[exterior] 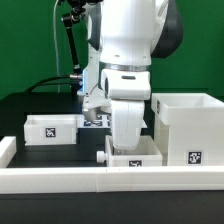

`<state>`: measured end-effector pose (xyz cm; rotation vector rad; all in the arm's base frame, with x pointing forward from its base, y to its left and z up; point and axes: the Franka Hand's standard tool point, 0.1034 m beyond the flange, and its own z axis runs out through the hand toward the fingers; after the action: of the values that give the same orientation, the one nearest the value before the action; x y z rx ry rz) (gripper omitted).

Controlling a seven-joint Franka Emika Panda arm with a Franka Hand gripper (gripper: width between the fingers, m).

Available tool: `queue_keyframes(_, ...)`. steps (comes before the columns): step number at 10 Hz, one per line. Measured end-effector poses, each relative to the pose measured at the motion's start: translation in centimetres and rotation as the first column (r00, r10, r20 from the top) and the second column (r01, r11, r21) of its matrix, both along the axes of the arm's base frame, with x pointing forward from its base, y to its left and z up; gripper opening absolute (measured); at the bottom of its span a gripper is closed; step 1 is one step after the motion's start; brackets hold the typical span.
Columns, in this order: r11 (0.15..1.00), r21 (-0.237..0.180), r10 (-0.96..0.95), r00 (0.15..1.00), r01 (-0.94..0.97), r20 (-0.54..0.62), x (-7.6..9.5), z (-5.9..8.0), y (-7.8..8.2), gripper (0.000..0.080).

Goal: Assemble drawer

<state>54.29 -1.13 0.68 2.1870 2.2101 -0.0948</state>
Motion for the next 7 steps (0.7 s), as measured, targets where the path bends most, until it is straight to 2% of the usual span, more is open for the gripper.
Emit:
queue_keyframes(5,1.0,0.001,-0.025,1.0,0.025,0.018,0.6,0.53,0.24,0.0041)
queue_keyframes(7,1.0,0.003,-0.026,0.999,0.026,0.024,0.39,0.28,0.17,0.0041)
